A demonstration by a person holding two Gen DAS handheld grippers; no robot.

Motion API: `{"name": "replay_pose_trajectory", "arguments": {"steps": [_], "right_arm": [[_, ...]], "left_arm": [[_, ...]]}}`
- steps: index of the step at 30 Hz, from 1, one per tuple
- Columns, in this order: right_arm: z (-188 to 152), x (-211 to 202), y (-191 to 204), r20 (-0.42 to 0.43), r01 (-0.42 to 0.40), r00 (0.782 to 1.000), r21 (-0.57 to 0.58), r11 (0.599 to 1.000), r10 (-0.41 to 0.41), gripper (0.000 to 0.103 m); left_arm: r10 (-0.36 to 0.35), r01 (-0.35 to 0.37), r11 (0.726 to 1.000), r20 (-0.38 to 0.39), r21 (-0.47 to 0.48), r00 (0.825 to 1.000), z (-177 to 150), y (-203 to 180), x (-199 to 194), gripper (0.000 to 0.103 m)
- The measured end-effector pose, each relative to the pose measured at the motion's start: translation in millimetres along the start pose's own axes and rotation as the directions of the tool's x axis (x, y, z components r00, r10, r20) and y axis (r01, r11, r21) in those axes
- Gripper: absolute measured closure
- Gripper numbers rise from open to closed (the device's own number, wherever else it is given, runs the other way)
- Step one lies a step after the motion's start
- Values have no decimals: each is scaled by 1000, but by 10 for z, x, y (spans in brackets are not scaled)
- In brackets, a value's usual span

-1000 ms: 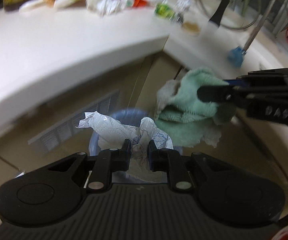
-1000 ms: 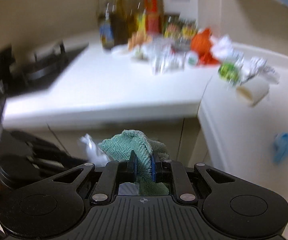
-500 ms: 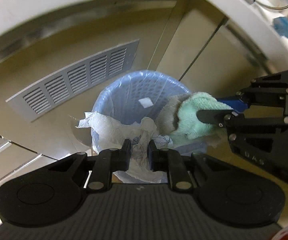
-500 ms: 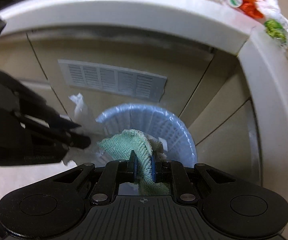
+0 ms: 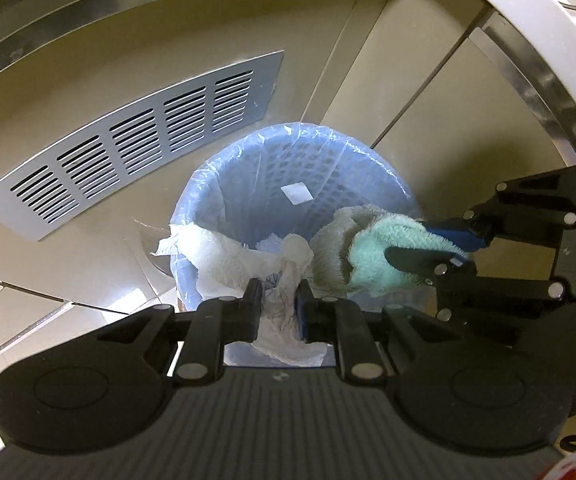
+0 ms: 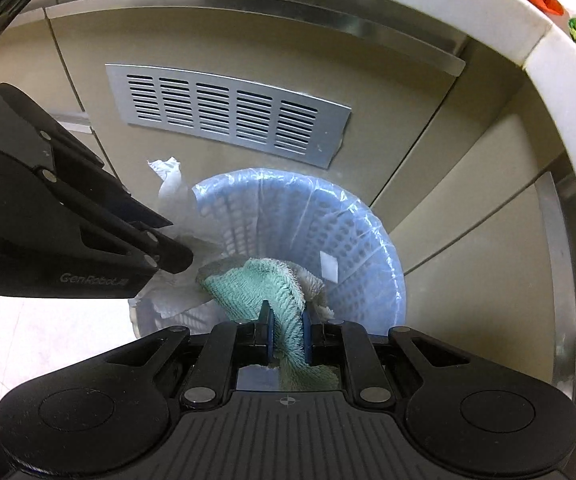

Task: Collect trash
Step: 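Open both grippers to drop the towel and tissue into the wastebasket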

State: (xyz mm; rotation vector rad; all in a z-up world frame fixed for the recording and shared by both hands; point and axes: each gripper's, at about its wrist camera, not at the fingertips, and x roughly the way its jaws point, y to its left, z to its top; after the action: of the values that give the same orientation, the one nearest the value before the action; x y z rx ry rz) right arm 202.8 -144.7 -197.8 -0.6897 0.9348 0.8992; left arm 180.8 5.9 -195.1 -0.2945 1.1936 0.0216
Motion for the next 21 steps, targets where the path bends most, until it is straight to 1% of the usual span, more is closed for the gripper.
{"name": "replay_pose_trajectory", "arguments": {"steps": [9,11,12,13,14,21], "right_arm": [[-25,54,1,9,-2,1000,-1,1000,2,89],[-24,49,-11,11,1,1000,3,1000,-1,89],[-27,47,-14,11,4,1000,6,1000,-4,89],[-26,50,-20,10,6,1000,6,1000,-6,89],[-27,52,-25,10,7,1000,6,1000,-7,89],[-39,51,-24,7,5,1000,14,1000,-5,89]], "left_arm": [[-2,2,1000,-2,3,1000,34,6,39,86],[-11,11,1000,-1,12,1000,42,0,45,82],[-11,11,1000,0,15,1000,45,4,49,73],[-14,14,1000,0,19,1000,50,6,52,68],[-17,17,1000,3,21,1000,53,9,51,67],[-1,1,1000,11,16,1000,30,46,-4,67]]}}
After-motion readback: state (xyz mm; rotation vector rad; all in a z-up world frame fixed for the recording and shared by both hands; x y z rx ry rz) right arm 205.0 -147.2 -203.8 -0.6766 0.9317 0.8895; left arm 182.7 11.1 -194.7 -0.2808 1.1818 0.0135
